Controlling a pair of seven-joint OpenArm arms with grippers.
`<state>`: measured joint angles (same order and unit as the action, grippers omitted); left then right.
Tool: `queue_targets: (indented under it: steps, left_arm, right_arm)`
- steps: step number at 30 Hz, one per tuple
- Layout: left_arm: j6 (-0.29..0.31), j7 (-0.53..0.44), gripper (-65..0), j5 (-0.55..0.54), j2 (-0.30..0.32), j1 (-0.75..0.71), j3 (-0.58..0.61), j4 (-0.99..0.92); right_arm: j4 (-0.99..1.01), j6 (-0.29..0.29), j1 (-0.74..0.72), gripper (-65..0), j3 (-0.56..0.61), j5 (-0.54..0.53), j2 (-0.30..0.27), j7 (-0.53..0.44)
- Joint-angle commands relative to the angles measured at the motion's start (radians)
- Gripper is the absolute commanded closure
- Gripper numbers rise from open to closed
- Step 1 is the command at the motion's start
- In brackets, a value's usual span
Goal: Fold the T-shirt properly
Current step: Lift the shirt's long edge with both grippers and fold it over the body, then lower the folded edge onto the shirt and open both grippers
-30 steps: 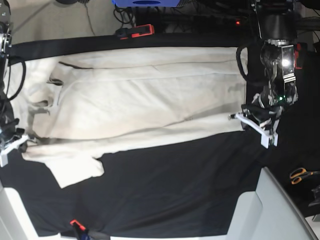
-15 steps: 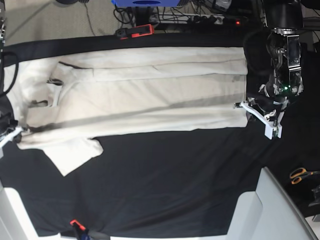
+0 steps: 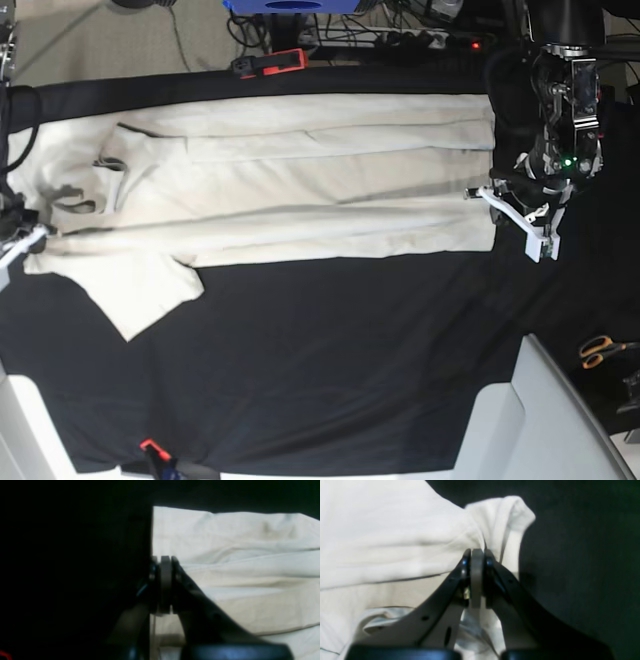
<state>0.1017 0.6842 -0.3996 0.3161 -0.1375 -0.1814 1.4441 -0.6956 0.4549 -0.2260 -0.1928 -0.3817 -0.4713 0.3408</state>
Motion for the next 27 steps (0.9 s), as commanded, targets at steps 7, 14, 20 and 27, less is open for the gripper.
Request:
queue_targets:
  steps: [7, 14, 20, 27]
  left_arm:
    - [-0.007, -0.021, 0.0, 0.001, 0.015, -0.004, -0.005, 0.017]
    - [-0.007, -0.021, 0.0, 0.001, 0.015, -0.034, -0.005, 0.019]
    - [-0.007, -0.019, 0.0, 0.001, 0.018, -0.046, -0.010, 0.019]
    - [-0.007, -0.017, 0.0, 0.001, 0.018, -0.047, -0.005, 0.019]
  right_arm:
    - [-0.017, -0.003, 0.001, 0.0, -0.012, -0.003, -0.030, -0.022]
    - [-0.017, -0.003, -0.003, 0.0, -0.009, 0.003, -0.036, -0.022]
    - [-0.017, -0.003, -0.005, 0.0, -0.006, 0.005, -0.042, -0.022]
    - [-0.017, -0.002, -0.006, 0.0, 0.031, 0.005, -0.063, -0.022]
